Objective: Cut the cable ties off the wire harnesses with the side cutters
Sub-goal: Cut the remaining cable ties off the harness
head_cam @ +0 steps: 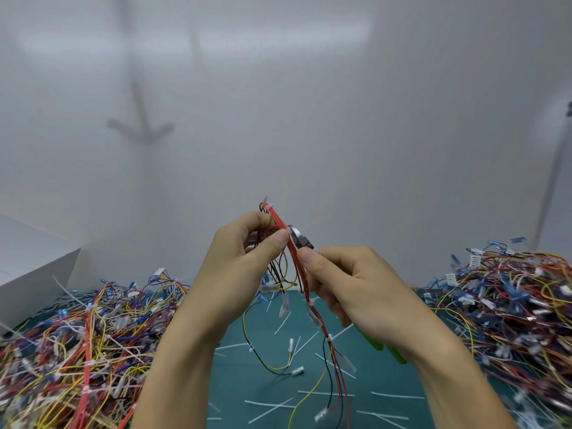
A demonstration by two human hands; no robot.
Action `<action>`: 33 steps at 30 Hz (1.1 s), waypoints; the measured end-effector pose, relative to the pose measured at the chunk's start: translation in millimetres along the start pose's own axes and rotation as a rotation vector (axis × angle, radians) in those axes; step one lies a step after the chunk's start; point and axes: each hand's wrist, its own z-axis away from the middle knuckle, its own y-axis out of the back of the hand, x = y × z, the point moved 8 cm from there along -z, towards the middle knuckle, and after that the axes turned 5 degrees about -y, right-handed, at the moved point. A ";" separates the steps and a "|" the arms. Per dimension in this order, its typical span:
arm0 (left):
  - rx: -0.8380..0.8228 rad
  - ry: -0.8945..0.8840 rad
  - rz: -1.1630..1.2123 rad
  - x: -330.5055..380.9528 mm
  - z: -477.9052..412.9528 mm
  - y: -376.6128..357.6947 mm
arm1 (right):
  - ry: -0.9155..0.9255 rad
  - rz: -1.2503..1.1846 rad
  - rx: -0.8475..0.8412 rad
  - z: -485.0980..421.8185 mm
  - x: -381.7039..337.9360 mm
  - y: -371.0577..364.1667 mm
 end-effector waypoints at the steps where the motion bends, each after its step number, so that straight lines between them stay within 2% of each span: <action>1: 0.021 0.004 0.005 0.5 0.3 1.7 | 0.004 0.009 0.012 0.0 -0.6 0.6; 9: 0.233 0.013 -0.183 -0.2 2.5 16.0 | -0.050 0.057 0.076 1.0 -1.7 0.4; 13: 0.366 -0.132 -0.468 17.7 7.2 22.0 | -0.073 0.079 0.128 0.6 -2.6 -1.8; 15: 0.371 -0.191 -0.524 24.0 8.0 18.1 | -0.078 0.086 0.145 0.5 -3.0 -2.5; 19: 0.280 -0.085 -0.396 11.9 4.5 7.9 | -0.075 0.079 0.187 0.4 -3.4 1.4; 26: 0.184 0.075 0.055 -1.9 2.6 -0.1 | -0.057 0.095 0.165 0.6 -6.6 -0.2; 33: 0.197 0.135 0.184 -4.8 3.9 -0.1 | -0.036 0.117 0.160 0.8 -9.8 -0.5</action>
